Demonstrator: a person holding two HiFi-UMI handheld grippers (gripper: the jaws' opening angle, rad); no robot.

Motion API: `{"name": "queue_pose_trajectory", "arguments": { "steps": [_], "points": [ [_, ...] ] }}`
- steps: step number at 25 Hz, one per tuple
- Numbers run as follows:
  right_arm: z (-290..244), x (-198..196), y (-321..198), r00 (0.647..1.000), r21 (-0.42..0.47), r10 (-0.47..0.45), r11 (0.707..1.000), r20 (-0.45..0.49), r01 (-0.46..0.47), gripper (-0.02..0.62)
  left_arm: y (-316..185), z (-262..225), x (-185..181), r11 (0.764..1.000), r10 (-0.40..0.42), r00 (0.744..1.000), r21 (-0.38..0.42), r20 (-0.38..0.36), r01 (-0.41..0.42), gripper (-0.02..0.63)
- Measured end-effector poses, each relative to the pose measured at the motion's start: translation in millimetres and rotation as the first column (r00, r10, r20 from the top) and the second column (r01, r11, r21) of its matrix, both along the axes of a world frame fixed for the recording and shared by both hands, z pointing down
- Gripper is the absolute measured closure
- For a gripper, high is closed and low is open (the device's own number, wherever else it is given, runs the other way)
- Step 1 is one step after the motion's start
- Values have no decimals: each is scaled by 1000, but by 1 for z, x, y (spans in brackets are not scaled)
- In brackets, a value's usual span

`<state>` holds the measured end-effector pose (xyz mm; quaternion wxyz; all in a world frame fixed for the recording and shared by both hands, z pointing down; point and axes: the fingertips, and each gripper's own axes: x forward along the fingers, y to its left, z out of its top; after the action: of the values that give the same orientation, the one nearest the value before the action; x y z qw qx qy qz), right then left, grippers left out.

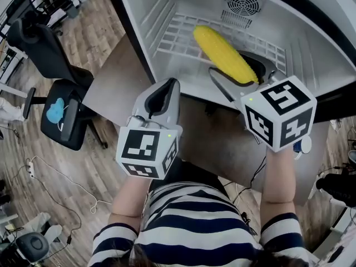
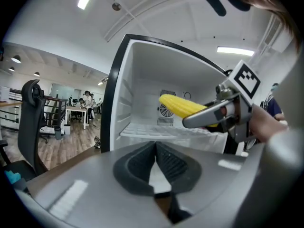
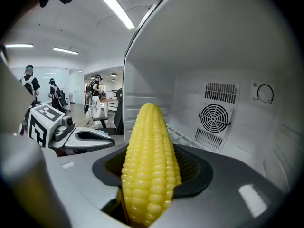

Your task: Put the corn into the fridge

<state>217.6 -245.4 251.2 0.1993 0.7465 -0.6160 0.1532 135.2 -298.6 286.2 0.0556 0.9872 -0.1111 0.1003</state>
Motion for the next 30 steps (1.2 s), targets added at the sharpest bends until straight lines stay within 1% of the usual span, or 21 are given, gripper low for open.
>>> {"name": "queue_pose_trajectory", "arguments": {
  "steps": [8, 11, 17, 22, 30],
  "points": [
    [-6, 21, -30, 999, -32, 14, 999, -44, -15, 342, -11, -3, 8, 1000, 6, 1000, 26, -17, -6, 606],
    [-3, 30, -37, 998, -63, 21, 998, -64, -25, 342, -12, 0, 9, 1000, 5, 1000, 23, -17, -5, 606],
    [11, 41, -51, 997, -109, 3, 994, -77, -11, 342, -21, 7, 8, 1000, -4, 999, 11, -38, 4, 606],
    [22, 46, -60, 997, -147, -28, 989, -68, 18, 342, -24, 14, 8, 1000, -5, 999, -1, -32, 5, 606],
    [34, 55, -65, 999, -212, -27, 977, -44, 17, 342, -26, 21, 10, 1000, 2, 1000, -25, -24, -2, 606]
  ]
}}
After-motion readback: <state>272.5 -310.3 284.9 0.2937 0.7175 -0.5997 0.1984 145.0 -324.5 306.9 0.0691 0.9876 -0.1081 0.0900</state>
